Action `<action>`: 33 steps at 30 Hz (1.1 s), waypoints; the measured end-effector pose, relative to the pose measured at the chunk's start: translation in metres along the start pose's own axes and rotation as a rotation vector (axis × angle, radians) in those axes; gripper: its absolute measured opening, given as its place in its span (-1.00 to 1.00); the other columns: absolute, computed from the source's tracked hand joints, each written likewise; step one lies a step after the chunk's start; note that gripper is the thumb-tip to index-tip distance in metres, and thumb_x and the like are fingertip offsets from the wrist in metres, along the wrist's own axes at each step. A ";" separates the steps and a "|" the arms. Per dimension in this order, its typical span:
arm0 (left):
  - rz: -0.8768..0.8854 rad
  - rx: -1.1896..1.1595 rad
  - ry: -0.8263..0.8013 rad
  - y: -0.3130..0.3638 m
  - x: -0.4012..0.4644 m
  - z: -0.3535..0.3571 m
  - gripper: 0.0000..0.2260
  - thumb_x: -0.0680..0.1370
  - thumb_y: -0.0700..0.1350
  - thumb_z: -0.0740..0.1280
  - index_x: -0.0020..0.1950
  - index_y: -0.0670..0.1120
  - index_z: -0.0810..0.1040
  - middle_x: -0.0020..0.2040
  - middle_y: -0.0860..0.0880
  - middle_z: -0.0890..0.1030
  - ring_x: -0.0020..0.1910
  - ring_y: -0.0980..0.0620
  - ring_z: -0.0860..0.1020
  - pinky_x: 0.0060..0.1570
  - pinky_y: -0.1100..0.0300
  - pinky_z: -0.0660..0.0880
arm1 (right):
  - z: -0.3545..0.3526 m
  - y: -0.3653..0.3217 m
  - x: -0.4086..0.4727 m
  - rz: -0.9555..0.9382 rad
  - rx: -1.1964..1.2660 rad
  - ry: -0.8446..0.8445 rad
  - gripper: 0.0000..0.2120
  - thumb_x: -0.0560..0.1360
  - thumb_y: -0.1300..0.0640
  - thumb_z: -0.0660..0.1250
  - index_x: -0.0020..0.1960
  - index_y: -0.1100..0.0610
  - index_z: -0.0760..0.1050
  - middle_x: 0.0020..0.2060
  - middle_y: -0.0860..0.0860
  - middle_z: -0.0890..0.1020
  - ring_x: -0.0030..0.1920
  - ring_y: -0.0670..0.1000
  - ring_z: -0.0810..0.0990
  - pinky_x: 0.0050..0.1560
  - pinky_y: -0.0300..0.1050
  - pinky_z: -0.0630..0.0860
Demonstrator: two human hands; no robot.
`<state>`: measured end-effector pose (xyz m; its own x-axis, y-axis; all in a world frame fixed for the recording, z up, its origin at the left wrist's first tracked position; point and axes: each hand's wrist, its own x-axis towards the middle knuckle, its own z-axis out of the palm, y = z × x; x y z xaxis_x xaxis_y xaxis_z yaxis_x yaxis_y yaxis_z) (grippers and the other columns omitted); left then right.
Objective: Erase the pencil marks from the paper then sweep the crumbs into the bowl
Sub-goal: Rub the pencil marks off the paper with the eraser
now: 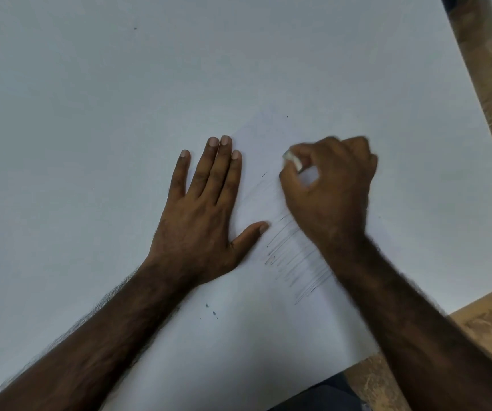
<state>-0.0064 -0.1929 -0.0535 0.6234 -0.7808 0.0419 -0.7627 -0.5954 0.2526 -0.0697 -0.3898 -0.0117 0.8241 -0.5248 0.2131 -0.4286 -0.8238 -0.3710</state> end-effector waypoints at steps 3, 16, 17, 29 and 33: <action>0.005 0.010 -0.002 0.000 -0.001 0.000 -0.11 0.69 0.39 0.08 0.76 -0.26 0.02 0.78 -0.23 -0.02 0.77 -0.18 -0.06 0.67 -0.35 0.01 | -0.002 -0.011 -0.030 -0.151 0.009 -0.069 -0.88 0.53 0.07 0.44 0.01 0.06 0.71 -0.13 -0.01 0.72 -0.02 0.16 0.57 -0.02 0.06 0.36; 0.007 0.015 0.013 0.000 -0.001 0.000 -0.12 0.70 0.37 0.10 0.75 -0.27 0.03 0.77 -0.24 0.00 0.77 -0.19 -0.04 0.67 -0.36 0.03 | -0.005 -0.009 -0.040 -0.163 0.017 -0.094 -0.91 0.52 0.08 0.45 -0.01 0.07 0.70 -0.15 0.00 0.70 -0.04 0.17 0.56 -0.03 0.08 0.39; 0.005 0.016 0.008 0.000 -0.001 0.000 -0.11 0.69 0.38 0.10 0.75 -0.26 0.03 0.78 -0.23 -0.01 0.77 -0.18 -0.05 0.67 -0.36 0.02 | -0.004 -0.006 -0.034 -0.149 0.016 -0.072 -0.92 0.51 0.09 0.46 -0.02 0.06 0.70 -0.16 0.00 0.70 -0.04 0.19 0.57 -0.04 0.10 0.40; 0.013 0.014 0.014 0.000 -0.001 0.001 -0.12 0.70 0.37 0.10 0.75 -0.27 0.03 0.77 -0.24 -0.01 0.77 -0.18 -0.05 0.67 -0.36 0.02 | -0.003 -0.014 -0.036 -0.118 0.040 -0.088 -0.88 0.54 0.07 0.46 0.03 0.06 0.72 -0.12 -0.01 0.72 -0.01 0.16 0.57 -0.02 0.06 0.37; 0.003 0.012 0.010 0.000 0.000 0.002 -0.08 0.68 0.41 0.11 0.76 -0.26 0.02 0.78 -0.23 -0.01 0.77 -0.17 -0.06 0.67 -0.36 0.01 | -0.003 0.007 0.002 0.051 -0.017 -0.010 -0.89 0.54 0.03 0.44 0.00 0.02 0.71 -0.10 -0.03 0.72 0.05 0.18 0.57 0.03 0.04 0.34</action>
<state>-0.0069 -0.1934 -0.0554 0.6230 -0.7805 0.0518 -0.7663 -0.5957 0.2408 -0.0718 -0.3969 -0.0113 0.8049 -0.5639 0.1850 -0.4762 -0.7997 -0.3658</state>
